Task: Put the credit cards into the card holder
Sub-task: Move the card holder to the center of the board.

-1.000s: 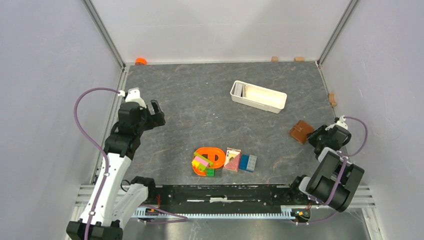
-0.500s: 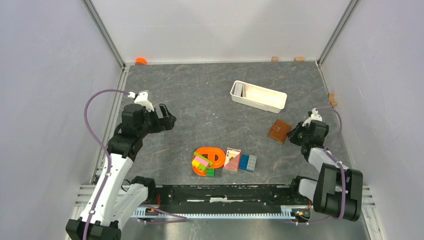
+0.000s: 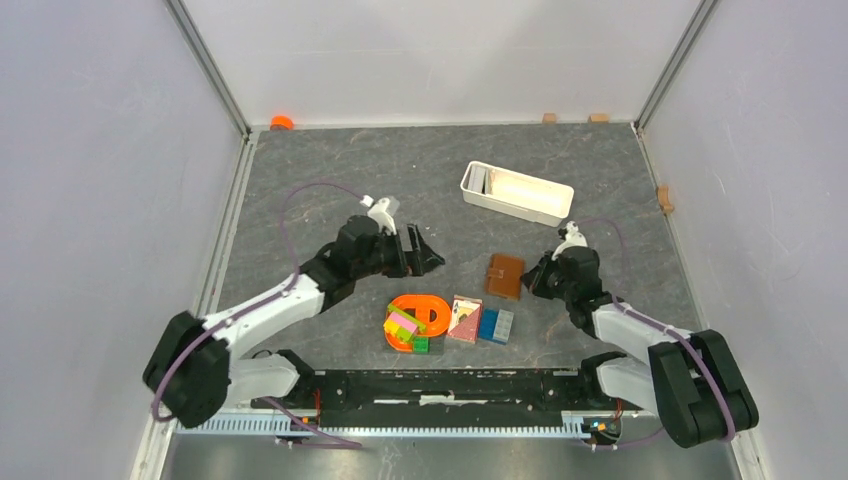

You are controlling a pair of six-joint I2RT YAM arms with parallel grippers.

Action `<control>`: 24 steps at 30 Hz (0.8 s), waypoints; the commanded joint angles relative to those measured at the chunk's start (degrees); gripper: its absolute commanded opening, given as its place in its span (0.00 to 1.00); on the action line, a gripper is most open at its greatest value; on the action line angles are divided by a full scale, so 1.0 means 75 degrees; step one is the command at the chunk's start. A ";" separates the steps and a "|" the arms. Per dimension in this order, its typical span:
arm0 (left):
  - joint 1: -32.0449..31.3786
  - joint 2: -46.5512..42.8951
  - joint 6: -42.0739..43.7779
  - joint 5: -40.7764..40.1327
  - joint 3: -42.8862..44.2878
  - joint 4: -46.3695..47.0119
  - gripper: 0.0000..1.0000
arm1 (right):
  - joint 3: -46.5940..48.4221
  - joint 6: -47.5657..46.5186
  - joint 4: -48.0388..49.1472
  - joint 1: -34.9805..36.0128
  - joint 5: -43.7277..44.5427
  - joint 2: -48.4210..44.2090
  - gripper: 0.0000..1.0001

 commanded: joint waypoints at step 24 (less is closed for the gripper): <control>-0.1349 0.5259 -0.1234 0.0357 0.2078 0.1762 0.77 | 0.0424 0.1781 0.1690 0.1690 0.1855 0.1642 0.00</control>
